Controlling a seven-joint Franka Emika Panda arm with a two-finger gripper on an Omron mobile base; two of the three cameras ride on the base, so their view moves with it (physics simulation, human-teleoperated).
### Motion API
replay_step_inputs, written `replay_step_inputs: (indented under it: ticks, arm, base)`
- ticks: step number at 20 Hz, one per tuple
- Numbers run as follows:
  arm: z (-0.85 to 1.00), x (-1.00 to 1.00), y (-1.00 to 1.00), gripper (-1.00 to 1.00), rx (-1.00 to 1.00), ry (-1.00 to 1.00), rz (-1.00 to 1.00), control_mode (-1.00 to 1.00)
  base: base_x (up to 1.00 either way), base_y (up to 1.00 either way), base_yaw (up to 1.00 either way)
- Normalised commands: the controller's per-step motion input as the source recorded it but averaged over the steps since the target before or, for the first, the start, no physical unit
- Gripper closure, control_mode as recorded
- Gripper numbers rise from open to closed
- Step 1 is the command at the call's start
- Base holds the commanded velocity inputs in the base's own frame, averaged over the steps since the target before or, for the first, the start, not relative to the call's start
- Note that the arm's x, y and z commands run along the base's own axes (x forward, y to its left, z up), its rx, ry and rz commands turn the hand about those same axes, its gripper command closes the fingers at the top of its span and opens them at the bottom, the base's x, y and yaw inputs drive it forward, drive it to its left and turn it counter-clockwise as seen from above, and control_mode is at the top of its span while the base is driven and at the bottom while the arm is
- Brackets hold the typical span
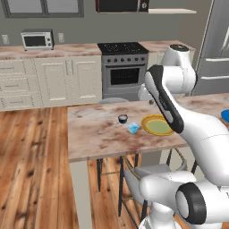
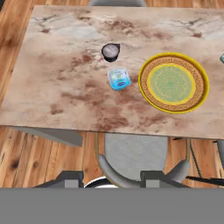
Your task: Place two yogurt containers on each plate.
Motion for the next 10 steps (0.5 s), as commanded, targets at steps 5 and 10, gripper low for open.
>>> replay_step_inputs:
  ticks: [5,10]
  arm:
    - [-0.08,0.42,0.0,-1.0,-0.01,0.12,-0.01,-1.0]
    - [-0.47,0.85,0.0,-1.0,-0.03,0.44,0.05,-1.0]
  base:
    - [0.0,0.0,0.0]
    - [0.0,0.0,0.0]
